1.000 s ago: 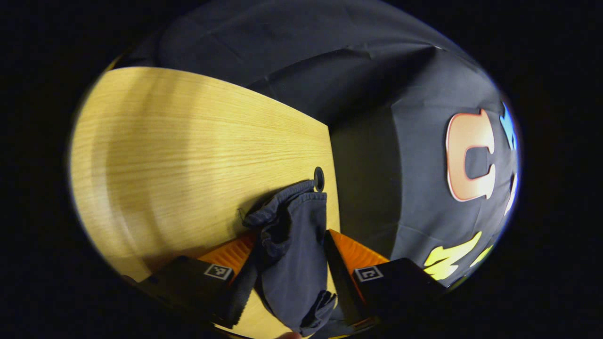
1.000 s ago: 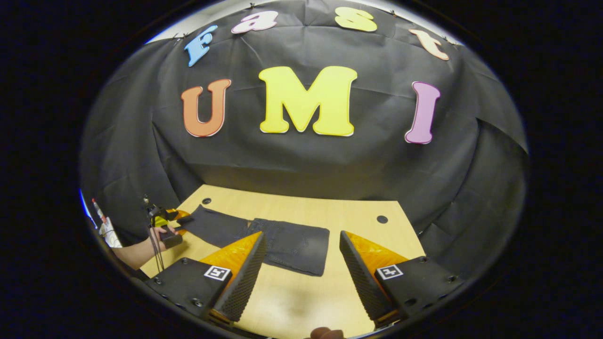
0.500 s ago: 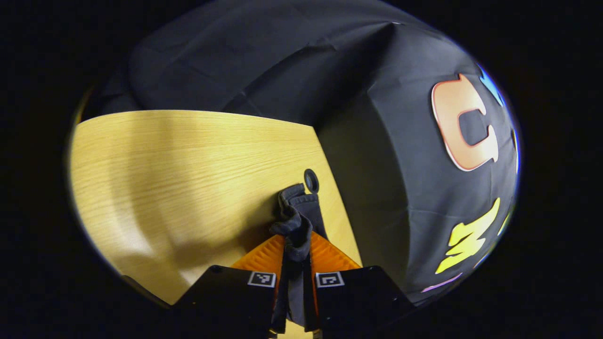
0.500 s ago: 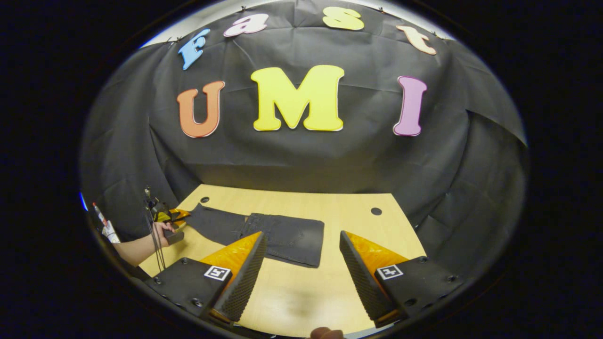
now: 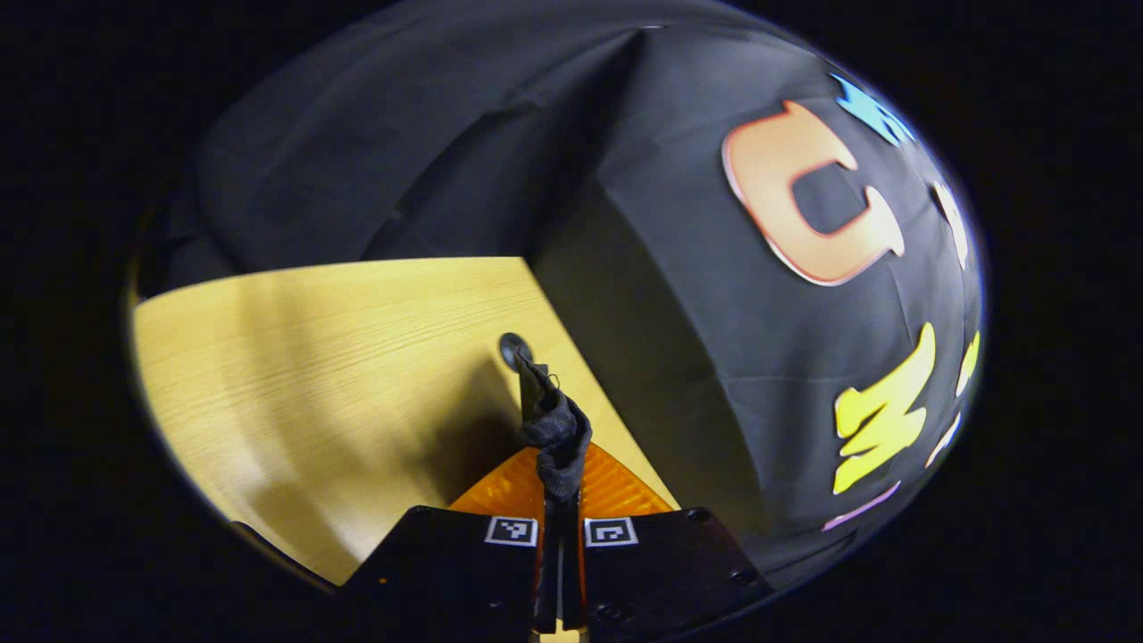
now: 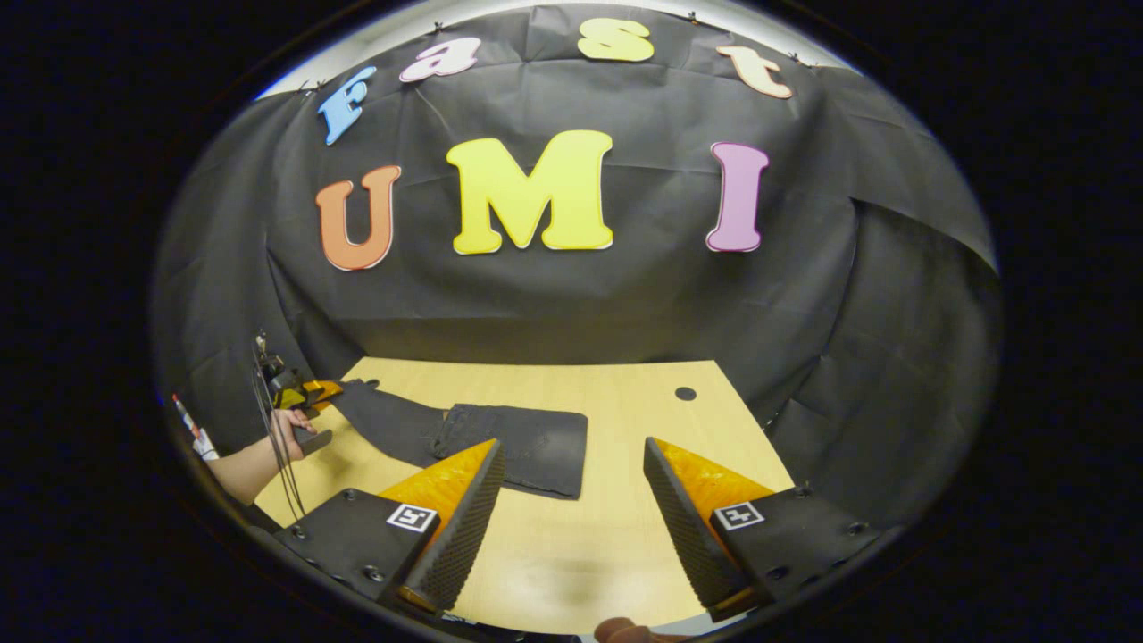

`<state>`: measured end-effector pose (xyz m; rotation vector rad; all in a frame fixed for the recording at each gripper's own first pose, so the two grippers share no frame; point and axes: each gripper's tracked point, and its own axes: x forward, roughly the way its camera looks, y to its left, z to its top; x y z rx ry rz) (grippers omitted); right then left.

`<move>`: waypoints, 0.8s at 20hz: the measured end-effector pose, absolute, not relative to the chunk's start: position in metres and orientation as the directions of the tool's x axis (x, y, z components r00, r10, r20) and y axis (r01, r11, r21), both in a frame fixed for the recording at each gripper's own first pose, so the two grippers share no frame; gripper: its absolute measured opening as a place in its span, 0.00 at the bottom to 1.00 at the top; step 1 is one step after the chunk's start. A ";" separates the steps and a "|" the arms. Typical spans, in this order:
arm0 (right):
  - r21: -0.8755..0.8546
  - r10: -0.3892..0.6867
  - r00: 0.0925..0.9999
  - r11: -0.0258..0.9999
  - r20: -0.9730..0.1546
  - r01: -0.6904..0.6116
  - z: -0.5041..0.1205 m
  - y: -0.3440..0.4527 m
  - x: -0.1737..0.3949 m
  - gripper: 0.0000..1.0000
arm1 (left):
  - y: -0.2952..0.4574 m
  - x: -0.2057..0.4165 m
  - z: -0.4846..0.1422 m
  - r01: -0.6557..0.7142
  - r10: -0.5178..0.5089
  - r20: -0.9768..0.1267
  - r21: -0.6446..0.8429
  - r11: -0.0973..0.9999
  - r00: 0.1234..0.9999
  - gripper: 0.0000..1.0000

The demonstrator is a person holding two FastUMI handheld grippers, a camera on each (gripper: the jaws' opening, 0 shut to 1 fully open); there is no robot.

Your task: Grasp the waist and the cuffs of the jeans and fold them to make the two legs overlap; first hold the waist and fold one-third of the jeans toward the cuffs, then hold the cuffs and fold the remaining one-third in the same direction to finish folding.

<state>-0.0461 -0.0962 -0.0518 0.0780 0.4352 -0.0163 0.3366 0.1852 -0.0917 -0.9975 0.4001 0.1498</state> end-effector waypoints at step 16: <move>0.146 -0.150 0.909 0.964 -0.389 0.222 -0.061 -0.205 -0.127 0.94 | -0.130 0.308 0.038 0.151 -0.346 -0.277 -0.542 0.826 0.896 0.05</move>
